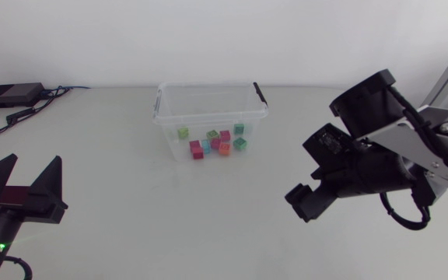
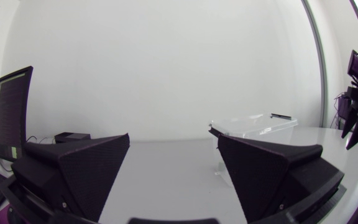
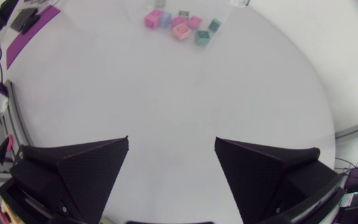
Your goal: Pick up the duplo bricks and place them in the container
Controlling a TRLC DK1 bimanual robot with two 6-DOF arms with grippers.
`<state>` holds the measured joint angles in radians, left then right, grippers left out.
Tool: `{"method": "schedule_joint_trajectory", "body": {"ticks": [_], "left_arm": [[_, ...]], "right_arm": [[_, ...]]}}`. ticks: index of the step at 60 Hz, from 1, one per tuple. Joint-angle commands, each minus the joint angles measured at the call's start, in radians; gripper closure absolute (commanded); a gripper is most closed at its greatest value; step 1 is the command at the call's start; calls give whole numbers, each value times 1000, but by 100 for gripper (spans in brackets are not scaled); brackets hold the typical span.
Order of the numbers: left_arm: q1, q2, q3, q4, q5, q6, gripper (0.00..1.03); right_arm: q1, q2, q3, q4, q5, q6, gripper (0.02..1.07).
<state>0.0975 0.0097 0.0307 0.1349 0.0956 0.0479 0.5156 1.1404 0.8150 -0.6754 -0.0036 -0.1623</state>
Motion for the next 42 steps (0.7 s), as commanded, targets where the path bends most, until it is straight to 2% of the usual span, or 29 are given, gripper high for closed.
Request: {"method": "schedule_joint_trajectory", "body": {"ticks": [1, 5, 20, 29, 42], "left_arm": [[-4, -24, -18, -17, -10, -26, 4], [-1, -24, -15, -20, -13, -26, 4], [1, -25, -34, -1, -34, -36, 4], [1, -24, -34, -20, -39, -29, 4], [7, -24, -34, -72, -39, -31, 4]], "right_arm": [[8, -13, -34, -43, -42, -88, 7], [12, -11, -43, -95, -85, -155, 7], [121, 4, -108, -253, -108, -325, 7], [204, 22, -148, -294, -111, -385, 7], [231, 116, -200, -306, -147, -444, 7]]}}
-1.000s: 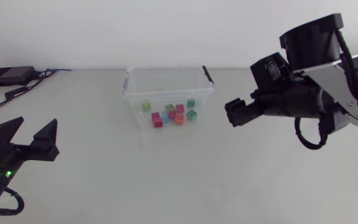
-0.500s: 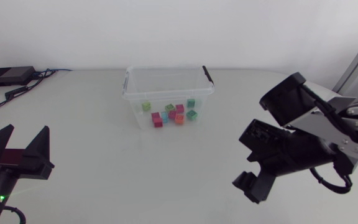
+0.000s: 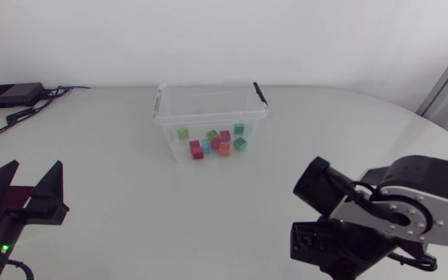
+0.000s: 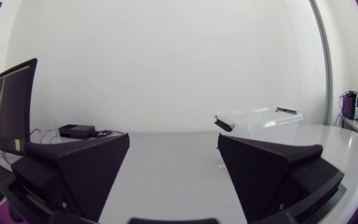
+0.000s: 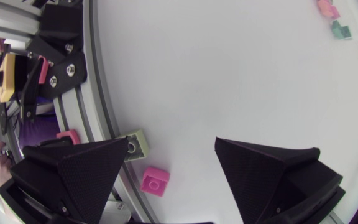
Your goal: Pick up the duplo bricks and place them in the container
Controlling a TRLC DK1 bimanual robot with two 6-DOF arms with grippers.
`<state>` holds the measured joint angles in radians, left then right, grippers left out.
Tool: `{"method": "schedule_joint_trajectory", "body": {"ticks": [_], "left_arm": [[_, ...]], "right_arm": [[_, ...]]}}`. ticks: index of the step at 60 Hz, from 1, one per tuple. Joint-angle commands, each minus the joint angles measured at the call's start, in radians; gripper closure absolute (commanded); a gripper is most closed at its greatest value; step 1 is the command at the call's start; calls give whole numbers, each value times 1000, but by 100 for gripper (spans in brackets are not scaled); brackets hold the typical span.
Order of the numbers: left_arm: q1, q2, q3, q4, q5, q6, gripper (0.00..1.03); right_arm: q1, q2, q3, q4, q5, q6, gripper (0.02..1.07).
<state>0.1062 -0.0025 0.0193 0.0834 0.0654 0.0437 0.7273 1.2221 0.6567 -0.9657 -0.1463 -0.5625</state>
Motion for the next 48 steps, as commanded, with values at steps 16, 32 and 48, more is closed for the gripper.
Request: {"method": "schedule_joint_trajectory", "body": {"ticks": [16, 32, 48], "left_arm": [[-22, -13, -22, -50, -7, -22, 4], [-36, -11, -21, -63, -7, -28, 4], [-28, -11, -21, -66, -9, -19, 4]], "right_arm": [[93, 43, -92, -18, 25, -60, 7], [172, 134, -137, 70, 56, -42, 7], [153, 160, -120, 179, 109, -47, 9]]}}
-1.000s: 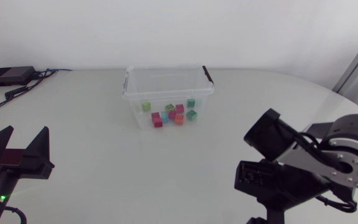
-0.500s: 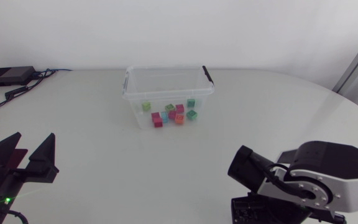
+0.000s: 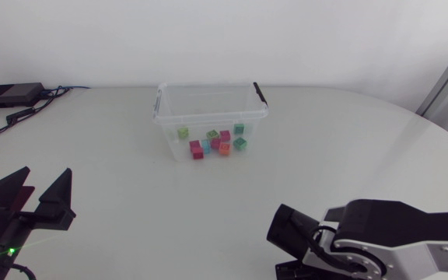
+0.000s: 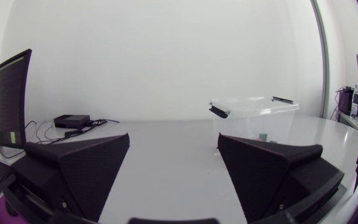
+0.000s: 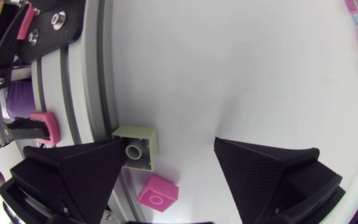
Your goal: Pick up the duplo bricks and place them in the container
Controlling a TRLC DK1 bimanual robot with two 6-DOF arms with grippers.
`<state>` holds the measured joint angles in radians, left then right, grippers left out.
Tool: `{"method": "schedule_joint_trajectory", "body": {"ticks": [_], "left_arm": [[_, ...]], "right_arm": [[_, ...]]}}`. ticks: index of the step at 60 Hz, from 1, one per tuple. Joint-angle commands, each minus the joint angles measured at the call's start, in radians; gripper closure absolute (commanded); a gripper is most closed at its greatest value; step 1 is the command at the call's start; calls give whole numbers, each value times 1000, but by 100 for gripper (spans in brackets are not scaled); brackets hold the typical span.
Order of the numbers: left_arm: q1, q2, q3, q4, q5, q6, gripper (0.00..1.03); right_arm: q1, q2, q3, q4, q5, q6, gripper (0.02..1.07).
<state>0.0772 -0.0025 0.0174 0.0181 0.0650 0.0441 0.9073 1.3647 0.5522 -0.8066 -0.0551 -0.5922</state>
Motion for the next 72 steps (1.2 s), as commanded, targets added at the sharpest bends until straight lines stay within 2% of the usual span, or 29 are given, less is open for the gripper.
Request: {"method": "schedule_joint_trajectory", "body": {"ticks": [1, 15, 38, 61, 66, 72], "left_arm": [[1, -11, -19, -1, -7, -20, 4], [1, -11, -19, -3, -8, -20, 4], [3, -11, -19, -3, -8, -20, 4], [3, -11, -19, -3, -8, -20, 4], [3, -11, -19, -3, -8, -20, 4], [3, -11, -19, -3, -8, -20, 4]], "right_arm": [[-50, 20, -11, 26, 28, -34, 9], [-251, 34, 81, 50, 28, -150, 9], [-173, -113, 97, -66, -2, -64, 8], [-163, -65, -18, 58, -15, -21, 9], [-168, -55, -23, 84, -15, -23, 16], [-176, -29, -26, 96, -15, -23, 19]]}}
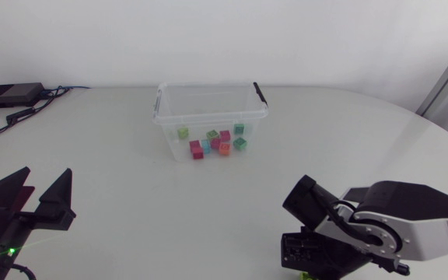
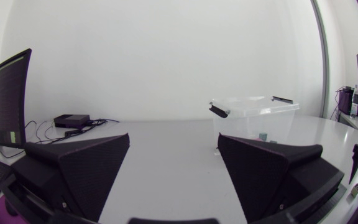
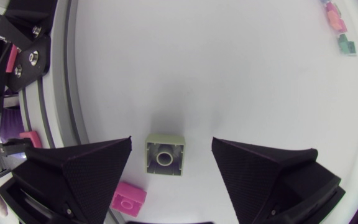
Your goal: Pick up the duplo bricks and place them in the container
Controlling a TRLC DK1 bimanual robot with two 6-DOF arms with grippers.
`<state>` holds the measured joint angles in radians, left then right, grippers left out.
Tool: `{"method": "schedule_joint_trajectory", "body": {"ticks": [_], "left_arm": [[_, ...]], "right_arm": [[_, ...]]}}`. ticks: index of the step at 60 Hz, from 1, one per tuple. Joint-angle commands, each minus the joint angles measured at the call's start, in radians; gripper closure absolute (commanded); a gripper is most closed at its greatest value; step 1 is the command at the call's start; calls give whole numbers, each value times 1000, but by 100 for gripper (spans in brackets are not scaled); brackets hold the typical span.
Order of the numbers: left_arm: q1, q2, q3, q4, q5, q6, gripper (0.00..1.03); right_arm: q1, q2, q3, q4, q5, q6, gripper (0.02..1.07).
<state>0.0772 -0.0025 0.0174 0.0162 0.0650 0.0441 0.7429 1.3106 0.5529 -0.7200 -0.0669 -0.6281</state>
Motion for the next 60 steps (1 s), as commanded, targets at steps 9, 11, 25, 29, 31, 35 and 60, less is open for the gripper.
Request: {"method": "schedule_joint_trajectory", "body": {"ticks": [9, 11, 25, 29, 31, 35, 60], "left_arm": [[3, -11, -19, -1, -8, -20, 4], [3, -11, -19, -1, -8, -20, 4], [3, -11, -19, -1, -8, -20, 4], [3, -11, -19, -1, -8, -18, 4], [3, -11, -19, -1, -8, -20, 4], [3, -11, -19, -1, -8, -20, 4], [3, -11, -19, -1, -8, -20, 4]], "right_arm": [[-16, 38, -28, 17, -4, 7, 46], [-19, 38, -28, 17, -4, 5, 52], [-91, -22, 94, -64, 1, -13, 82], [-120, -42, 154, -79, 1, -21, 82], [-137, -42, 183, -79, 3, -19, 82], [-166, -45, 255, -61, 1, -16, 82], [-231, 79, 510, 424, -20, 203, 82]]}}
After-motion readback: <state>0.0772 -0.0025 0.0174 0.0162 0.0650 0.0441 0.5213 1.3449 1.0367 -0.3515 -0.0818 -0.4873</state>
